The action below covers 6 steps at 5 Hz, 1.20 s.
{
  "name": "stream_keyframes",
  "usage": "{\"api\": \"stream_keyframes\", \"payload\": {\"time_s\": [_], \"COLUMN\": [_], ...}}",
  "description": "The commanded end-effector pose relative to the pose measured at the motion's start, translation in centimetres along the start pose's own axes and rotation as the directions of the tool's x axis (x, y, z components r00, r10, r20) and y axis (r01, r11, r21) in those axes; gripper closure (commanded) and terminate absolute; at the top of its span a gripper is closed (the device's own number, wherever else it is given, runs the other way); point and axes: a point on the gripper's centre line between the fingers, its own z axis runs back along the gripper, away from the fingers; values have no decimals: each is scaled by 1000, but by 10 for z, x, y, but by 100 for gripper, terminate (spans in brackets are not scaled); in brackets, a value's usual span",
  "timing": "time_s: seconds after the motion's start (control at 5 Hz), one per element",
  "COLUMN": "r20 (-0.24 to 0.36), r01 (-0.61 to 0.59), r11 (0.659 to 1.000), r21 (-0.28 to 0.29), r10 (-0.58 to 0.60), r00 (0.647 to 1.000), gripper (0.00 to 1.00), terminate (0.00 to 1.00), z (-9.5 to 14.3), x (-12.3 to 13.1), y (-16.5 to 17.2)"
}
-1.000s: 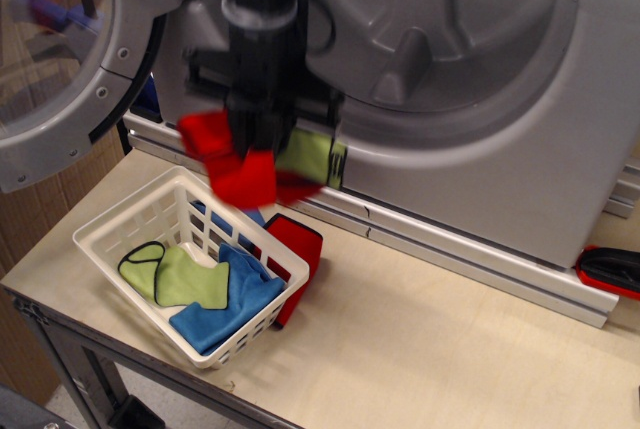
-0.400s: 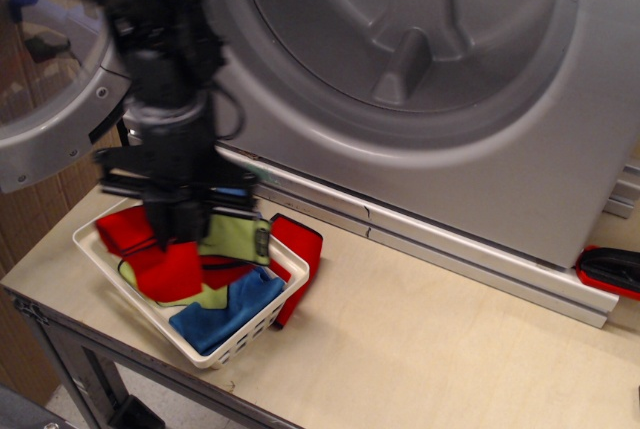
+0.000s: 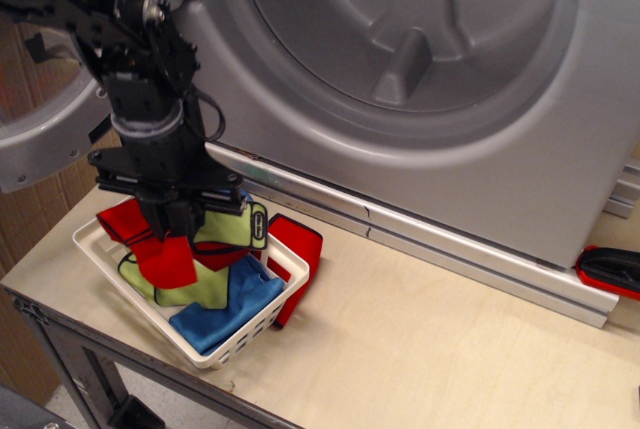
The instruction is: Take clothes out of laundry machine
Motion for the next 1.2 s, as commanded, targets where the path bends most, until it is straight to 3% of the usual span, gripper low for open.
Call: {"api": "stream_keyframes", "payload": {"time_s": [0.0, 0.2, 0.4, 0.8, 1.0], "r20": [34, -8, -15, -4, -7], "r01": [48, 39, 38, 19, 2], "r11": [998, 999, 999, 999, 1000], "r21": [-30, -34, -34, -48, -17], "r10": [-46, -40, -39, -19, -2], "r00": [998, 999, 999, 1000, 1000], "gripper": [100, 100, 0, 0, 0], "terminate": [0, 0, 0, 0, 0], "z": [-5, -17, -15, 2, 29], "x": [14, 11, 12, 10, 12], "y": [-5, -6, -6, -9, -14]}}
